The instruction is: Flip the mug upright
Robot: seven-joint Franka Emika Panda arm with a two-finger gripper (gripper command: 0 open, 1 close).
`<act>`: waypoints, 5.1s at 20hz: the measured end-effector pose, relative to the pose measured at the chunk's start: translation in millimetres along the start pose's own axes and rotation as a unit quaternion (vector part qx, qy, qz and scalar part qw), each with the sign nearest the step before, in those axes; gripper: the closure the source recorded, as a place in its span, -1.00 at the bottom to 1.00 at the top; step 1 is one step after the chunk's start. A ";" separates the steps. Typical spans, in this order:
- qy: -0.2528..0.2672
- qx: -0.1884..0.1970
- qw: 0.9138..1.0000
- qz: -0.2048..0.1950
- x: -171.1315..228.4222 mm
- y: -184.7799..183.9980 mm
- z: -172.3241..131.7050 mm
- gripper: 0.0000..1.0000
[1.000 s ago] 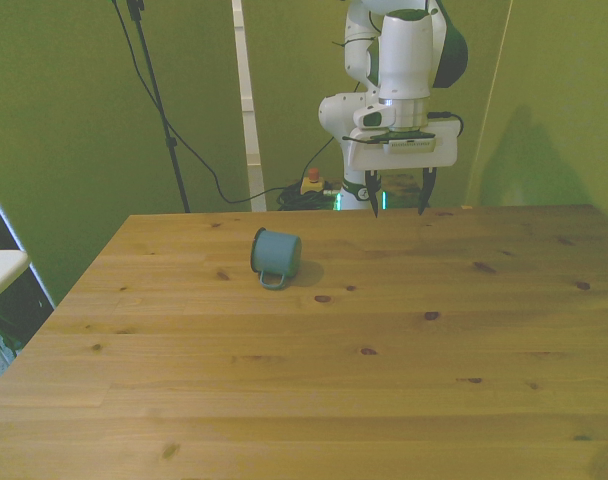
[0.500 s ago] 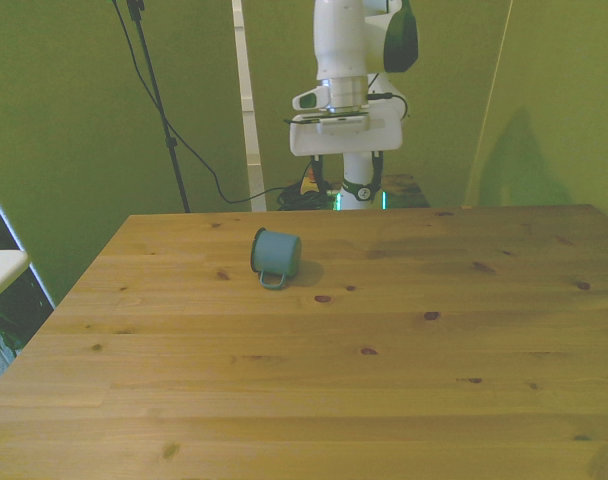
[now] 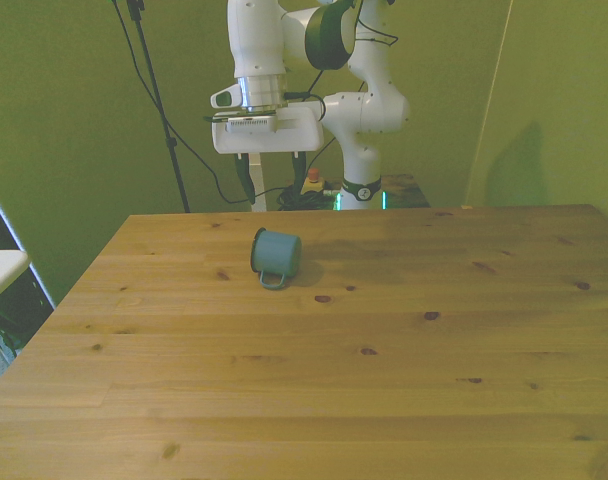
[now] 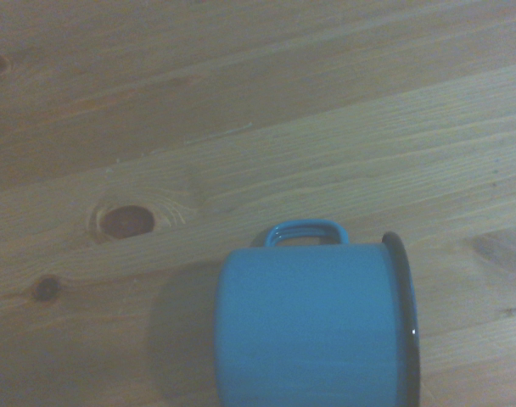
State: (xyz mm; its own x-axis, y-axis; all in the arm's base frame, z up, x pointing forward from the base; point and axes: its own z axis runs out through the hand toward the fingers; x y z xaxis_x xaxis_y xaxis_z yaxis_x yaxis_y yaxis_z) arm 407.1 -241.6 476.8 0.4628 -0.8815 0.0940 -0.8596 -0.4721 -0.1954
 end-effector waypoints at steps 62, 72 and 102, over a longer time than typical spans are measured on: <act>-0.386 0.332 0.853 -0.113 86.0 42.2 147.1 1.00; -0.386 0.328 0.854 -0.117 92.2 34.9 150.0 1.00; 0.021 0.167 0.981 -0.099 -11.8 -148.0 23.5 1.00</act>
State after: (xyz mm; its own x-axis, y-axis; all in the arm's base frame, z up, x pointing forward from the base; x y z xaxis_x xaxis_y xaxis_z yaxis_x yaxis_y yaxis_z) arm 534.0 -161.1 481.6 0.5983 -0.7755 0.2015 -0.6311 -0.6110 -0.4779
